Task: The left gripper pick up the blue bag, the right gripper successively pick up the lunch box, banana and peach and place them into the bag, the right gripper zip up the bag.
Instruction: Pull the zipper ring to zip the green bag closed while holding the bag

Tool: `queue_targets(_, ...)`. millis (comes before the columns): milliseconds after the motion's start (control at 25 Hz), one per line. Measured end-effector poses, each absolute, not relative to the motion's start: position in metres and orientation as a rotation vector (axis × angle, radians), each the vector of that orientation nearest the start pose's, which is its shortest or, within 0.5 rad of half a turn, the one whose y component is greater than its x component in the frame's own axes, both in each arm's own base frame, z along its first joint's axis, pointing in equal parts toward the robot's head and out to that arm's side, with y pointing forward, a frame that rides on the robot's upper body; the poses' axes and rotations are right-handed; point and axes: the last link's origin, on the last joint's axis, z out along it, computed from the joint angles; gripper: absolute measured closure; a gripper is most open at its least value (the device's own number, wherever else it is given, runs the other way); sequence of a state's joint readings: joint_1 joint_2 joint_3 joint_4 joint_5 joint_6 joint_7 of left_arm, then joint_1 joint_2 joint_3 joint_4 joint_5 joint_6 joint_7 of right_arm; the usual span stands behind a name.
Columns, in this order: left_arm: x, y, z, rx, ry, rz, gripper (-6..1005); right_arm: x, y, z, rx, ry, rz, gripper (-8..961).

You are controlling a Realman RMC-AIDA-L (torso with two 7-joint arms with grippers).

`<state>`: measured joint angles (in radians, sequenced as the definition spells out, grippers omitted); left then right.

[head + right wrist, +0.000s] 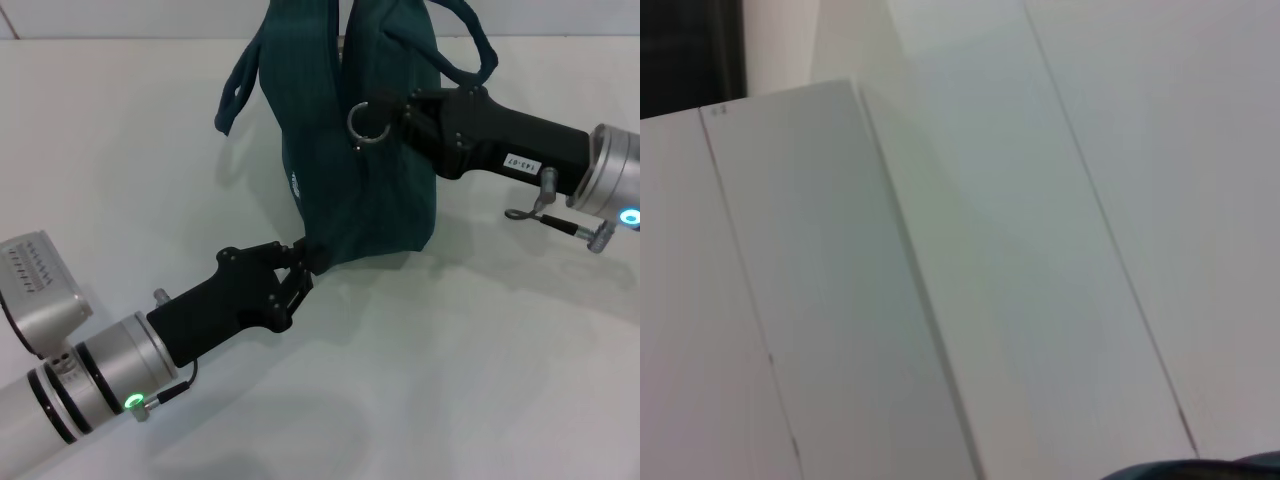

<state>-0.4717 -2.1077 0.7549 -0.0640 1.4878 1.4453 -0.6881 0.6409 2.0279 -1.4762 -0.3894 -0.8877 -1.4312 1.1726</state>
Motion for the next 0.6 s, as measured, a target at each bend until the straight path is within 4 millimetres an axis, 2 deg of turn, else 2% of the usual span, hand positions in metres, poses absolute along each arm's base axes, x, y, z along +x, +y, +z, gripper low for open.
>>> queue_targets(400, -0.28, 0.256, -0.093, -2.349, -0.725, -1.051, 911, 0.179, 0.352, -0.04, -2.595, 0.553, 1.281, 944)
queue_targets(560, -0.281, 0.258, -0.091, -2.32, -0.737, -1.059, 936, 0.187, 0.347, -0.042, -2.613, 0.591, 1.262, 943)
queue_targets(600, -0.281, 0.259, -0.09, -2.31, -0.74, -1.062, 938, 0.195, 0.341, -0.042, -2.614, 0.624, 1.256, 943)
